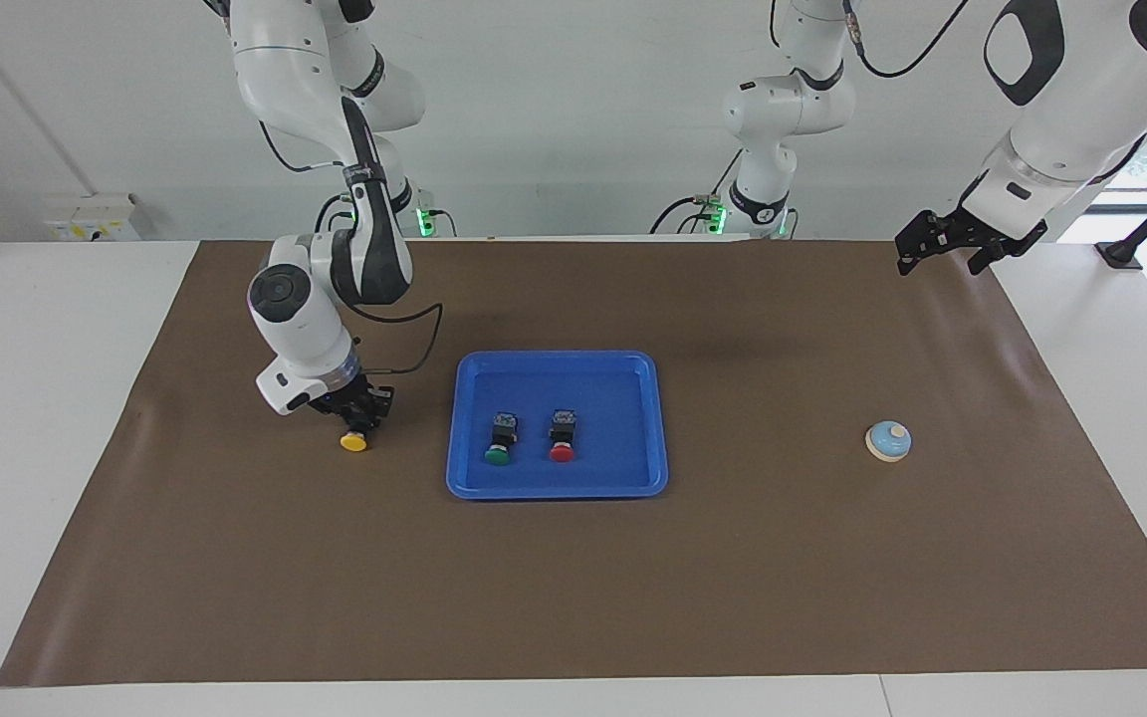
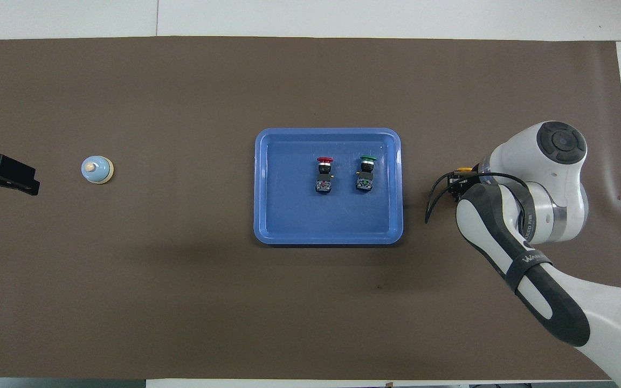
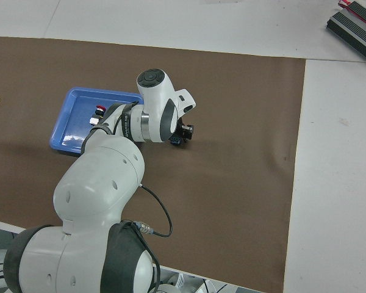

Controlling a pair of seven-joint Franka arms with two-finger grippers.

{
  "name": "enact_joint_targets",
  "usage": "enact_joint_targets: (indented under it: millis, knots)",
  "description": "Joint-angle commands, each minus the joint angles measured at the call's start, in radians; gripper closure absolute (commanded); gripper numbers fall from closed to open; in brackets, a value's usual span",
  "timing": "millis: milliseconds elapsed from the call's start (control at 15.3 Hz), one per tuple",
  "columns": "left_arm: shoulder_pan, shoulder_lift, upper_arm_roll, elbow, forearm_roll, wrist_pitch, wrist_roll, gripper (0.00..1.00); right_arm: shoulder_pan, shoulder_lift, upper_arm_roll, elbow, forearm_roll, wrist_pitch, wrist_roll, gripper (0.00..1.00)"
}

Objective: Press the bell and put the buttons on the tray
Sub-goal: 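Grasp the yellow-capped button with the right gripper, then carry the yellow button into the tray and open the right gripper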

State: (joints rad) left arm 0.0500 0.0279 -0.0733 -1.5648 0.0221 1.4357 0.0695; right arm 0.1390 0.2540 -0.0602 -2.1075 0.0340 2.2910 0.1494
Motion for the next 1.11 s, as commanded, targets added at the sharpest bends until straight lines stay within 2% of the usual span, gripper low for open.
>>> enact_joint_targets:
  millis: [0, 131, 262, 458, 654, 785, 1046]
  knots:
    - [0.007, -0.008, -0.002, 0.002, -0.005, -0.018, 0.003, 0.00, 0.001, -0.016, 0.010, 0.054, 0.024, -0.020, -0.021, 1.00]
    - [0.007, -0.006, -0.002, 0.002, -0.005, -0.018, 0.003, 0.00, 0.025, 0.022, 0.026, 0.227, 0.049, -0.164, -0.013, 1.00]
    - [0.007, -0.008, -0.002, 0.002, -0.005, -0.018, 0.003, 0.00, 0.108, 0.076, 0.028, 0.377, 0.108, -0.260, 0.091, 1.00]
    - [0.007, -0.006, -0.002, 0.002, -0.005, -0.018, 0.003, 0.00, 0.247, 0.151, 0.028, 0.496, 0.110, -0.271, 0.310, 1.00]
    - [0.007, -0.008, -0.002, 0.002, -0.005, -0.018, 0.003, 0.00, 0.378, 0.263, 0.026, 0.628, 0.109, -0.278, 0.474, 1.00]
    - [0.007, -0.008, -0.002, 0.002, -0.005, -0.018, 0.003, 0.00, 0.442, 0.315, 0.025, 0.675, 0.106, -0.274, 0.539, 1.00]
    - [0.007, -0.008, -0.002, 0.002, -0.005, -0.018, 0.003, 0.00, 0.476, 0.340, 0.028, 0.690, 0.110, -0.268, 0.545, 1.00]
